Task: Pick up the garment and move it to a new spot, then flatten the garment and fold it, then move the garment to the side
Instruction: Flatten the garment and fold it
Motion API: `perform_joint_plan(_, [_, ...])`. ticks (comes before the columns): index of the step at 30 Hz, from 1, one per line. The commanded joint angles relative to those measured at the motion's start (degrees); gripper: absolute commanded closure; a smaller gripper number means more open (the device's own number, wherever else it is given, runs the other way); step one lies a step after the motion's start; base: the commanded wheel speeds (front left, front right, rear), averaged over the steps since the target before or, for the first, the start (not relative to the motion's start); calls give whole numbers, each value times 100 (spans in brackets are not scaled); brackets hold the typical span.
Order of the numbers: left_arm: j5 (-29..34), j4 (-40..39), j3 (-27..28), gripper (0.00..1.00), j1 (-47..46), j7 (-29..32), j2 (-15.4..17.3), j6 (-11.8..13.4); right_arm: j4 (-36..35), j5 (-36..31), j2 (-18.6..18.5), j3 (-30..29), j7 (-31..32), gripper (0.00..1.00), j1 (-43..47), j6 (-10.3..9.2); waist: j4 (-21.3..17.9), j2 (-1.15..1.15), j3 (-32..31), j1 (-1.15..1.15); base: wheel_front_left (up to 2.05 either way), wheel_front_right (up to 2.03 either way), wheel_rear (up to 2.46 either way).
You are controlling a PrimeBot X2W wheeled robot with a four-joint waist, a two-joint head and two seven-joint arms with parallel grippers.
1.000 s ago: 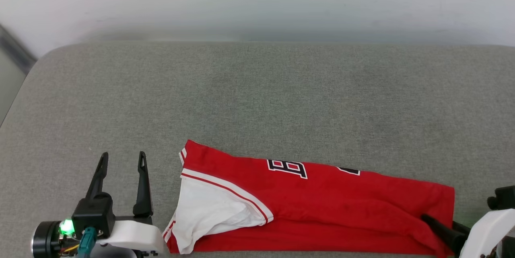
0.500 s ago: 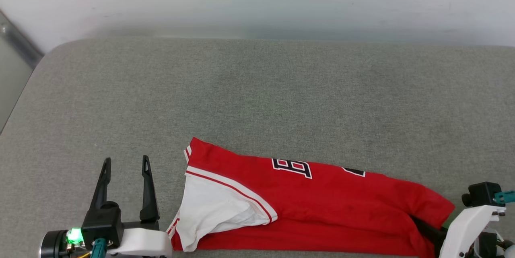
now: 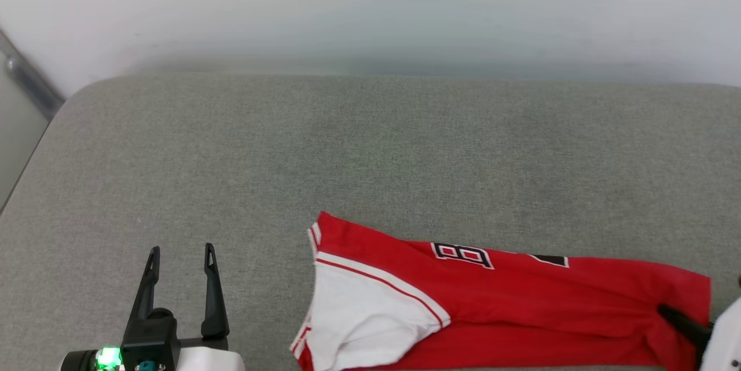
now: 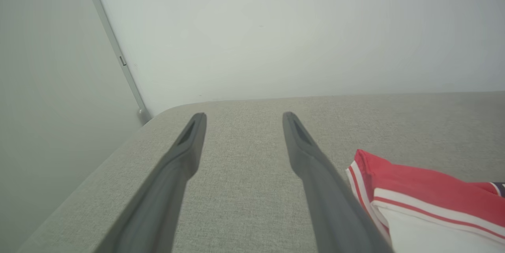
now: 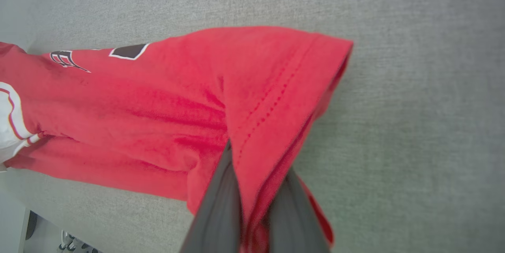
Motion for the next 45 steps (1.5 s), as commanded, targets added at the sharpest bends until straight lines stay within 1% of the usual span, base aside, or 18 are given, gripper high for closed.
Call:
perform_joint_plan(1, [53,-2,48,0,87,-13,-26,-54,32,62,-161,-64,-2,100,105,-6,-36,0,-68,0,0,0,0])
perform_joint_plan(4, [91,22,82,0,160,-13,-60,-139,-42,44,-365,-61,115,100,167,-5,-83,0,-132,0,0,0,0])
perform_joint_plan(6, [87,32,93,0,185,-13,-76,-155,-132,139,-358,-81,171,100,183,-5,-96,0,-145,0,0,0,0])
perform_joint_plan(8, [75,40,131,0,212,-13,-102,-191,-407,350,-315,-125,344,100,197,-3,-126,0,-171,0,0,0,0])
perform_joint_plan(10, [112,41,155,0,245,-13,-124,-223,-712,331,-426,-93,479,100,181,-3,-145,0,-186,0,0,0,0])
perform_joint_plan(11, [134,40,162,0,262,-13,-139,-236,-879,368,-413,-75,556,100,183,-3,-153,0,-192,0,0,0,0])
perform_joint_plan(17, [201,49,181,0,283,-13,-197,-302,-2006,329,-225,10,950,100,-24,-3,-142,0,-209,0,0,0,0])
perform_joint_plan(20, [211,39,184,0,258,-13,-225,-337,-2361,136,-64,121,1211,100,-224,-3,-119,0,-185,0,0,0,0])
perform_joint_plan(23, [232,22,175,0,206,-13,-259,-347,-2478,-145,213,317,1541,100,-489,-3,-93,0,-119,0,0,0,0])
perform_joint_plan(26, [237,18,157,0,129,-13,-286,-379,-2422,-458,564,546,1833,100,-869,-3,-50,0,-28,0,0,0,0])
perform_joint_plan(30, [233,27,160,0,32,-13,-315,-405,-2199,-765,1171,902,2077,100,-1376,-3,2,0,94,0,0,0,0])
perform_joint_plan(33, [235,28,170,0,-70,-13,-335,-439,-1929,-916,1599,1164,2231,100,-1766,-3,40,0,212,0,0,0,0])
perform_joint_plan(37, [222,60,174,0,-163,-13,-363,-489,-1446,-1151,2051,1522,2334,100,-2236,-3,92,0,333,0,0,0,0])
perform_joint_plan(41, [230,78,154,0,-271,-13,-401,-530,-878,-1401,2368,1900,2353,100,-2579,-3,154,0,452,0,0,0,0])
perform_joint_plan(45, [221,97,149,0,-349,-13,-432,-560,-314,-1405,2608,2179,2381,100,-2765,-3,195,0,572,0,0,0,0])
